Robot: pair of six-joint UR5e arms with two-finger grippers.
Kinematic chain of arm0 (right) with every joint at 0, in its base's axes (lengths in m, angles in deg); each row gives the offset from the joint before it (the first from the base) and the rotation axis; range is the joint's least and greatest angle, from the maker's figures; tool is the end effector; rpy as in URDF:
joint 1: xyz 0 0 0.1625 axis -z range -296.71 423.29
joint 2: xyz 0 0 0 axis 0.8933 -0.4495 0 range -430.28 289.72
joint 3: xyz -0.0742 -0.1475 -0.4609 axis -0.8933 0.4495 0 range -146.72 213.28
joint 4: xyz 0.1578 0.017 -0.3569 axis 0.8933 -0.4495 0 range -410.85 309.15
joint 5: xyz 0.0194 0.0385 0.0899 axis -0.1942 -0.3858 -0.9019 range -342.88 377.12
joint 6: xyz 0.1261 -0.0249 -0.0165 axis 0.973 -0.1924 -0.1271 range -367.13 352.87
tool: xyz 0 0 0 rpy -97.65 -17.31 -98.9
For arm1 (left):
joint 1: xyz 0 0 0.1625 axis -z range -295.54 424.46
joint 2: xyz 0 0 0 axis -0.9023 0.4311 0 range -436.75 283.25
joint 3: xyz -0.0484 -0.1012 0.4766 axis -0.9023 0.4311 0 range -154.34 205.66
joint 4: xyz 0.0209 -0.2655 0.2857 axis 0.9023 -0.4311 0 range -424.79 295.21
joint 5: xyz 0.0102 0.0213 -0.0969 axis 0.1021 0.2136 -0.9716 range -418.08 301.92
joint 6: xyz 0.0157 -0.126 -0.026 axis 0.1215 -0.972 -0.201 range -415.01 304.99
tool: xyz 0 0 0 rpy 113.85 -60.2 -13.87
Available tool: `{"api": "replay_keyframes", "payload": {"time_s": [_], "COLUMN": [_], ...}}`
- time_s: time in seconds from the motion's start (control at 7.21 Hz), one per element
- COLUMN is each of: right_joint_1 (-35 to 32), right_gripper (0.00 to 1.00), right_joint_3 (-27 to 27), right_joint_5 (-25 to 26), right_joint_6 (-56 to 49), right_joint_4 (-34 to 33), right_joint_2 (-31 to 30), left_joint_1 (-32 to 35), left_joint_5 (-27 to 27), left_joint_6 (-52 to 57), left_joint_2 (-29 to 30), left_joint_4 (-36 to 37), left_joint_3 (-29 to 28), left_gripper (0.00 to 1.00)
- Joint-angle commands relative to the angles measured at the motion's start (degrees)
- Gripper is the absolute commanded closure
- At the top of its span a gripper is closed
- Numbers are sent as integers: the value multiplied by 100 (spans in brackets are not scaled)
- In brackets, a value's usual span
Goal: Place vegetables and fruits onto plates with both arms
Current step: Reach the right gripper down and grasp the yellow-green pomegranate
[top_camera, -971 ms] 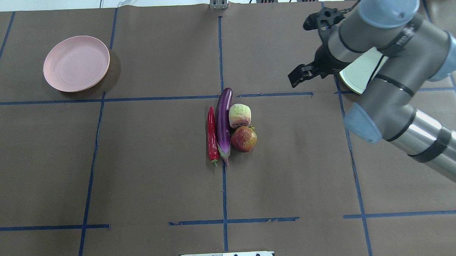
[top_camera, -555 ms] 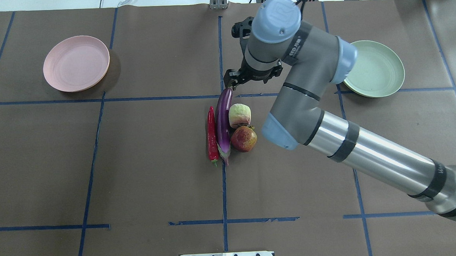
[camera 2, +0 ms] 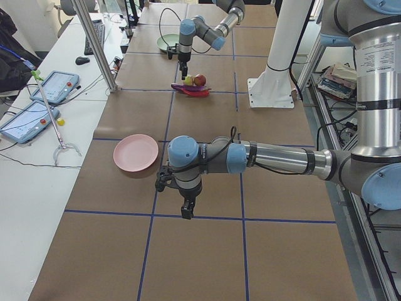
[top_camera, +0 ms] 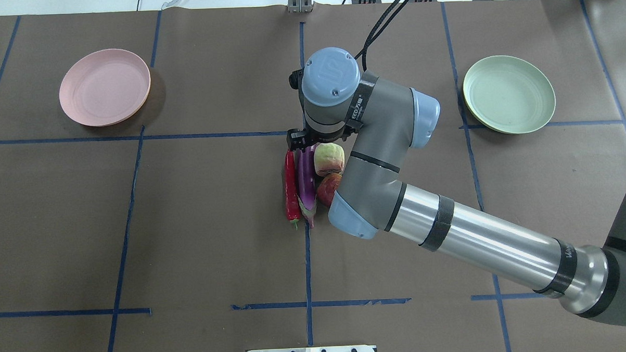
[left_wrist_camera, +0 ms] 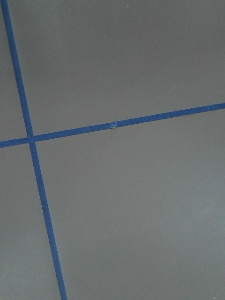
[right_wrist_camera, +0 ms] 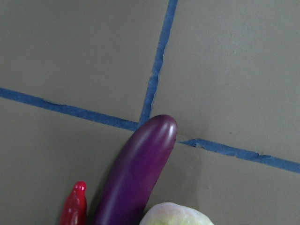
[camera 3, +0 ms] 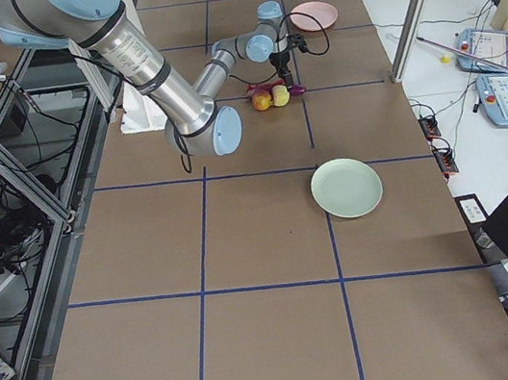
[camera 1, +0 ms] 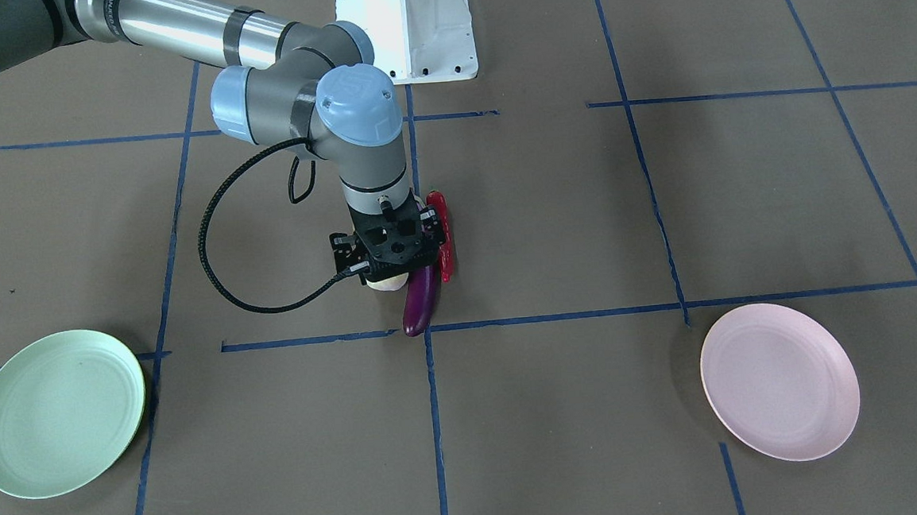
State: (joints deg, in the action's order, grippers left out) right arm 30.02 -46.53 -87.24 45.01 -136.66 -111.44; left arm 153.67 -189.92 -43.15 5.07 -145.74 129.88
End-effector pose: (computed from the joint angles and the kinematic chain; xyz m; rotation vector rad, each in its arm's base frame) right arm -0.6250 -0.5311 0.2796 0.2385 -0.7446 -0.1695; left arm -0.0415 -0.3906 0.7102 0.0206 0.7326 0.1918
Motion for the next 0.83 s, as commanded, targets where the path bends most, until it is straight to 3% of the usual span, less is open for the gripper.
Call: {"api": "replay_keyframes", "payload": {"time_s": [0.0,0.14,0.28,0.42,0.69], "right_joint_1": [162,197,180,58,-721], "right_gripper": [1,12,69,97,97], "right_joint_3": [44,62,53,27,0], "right_joint_5": [170,180,128,5,-774], "right_joint_6": [-54,-46,-2,7,-220], "right_joint_4": [-15,-33,-102,-103,-103], "right_joint_2": [-164,-165,-113,-95,-173], "left_joint_1": [0,0,0,0,0], "left_joint_5": [0,0,0,0,0], "left_joint_6": [0,0,0,0,0], "left_joint_2": [0,0,0,0,0], "left_joint_4": [0,0,0,-9,0], "left_joint_3": [-7,-7,-7,-7,-16], "left_gripper": [0,0,0,0,0]}}
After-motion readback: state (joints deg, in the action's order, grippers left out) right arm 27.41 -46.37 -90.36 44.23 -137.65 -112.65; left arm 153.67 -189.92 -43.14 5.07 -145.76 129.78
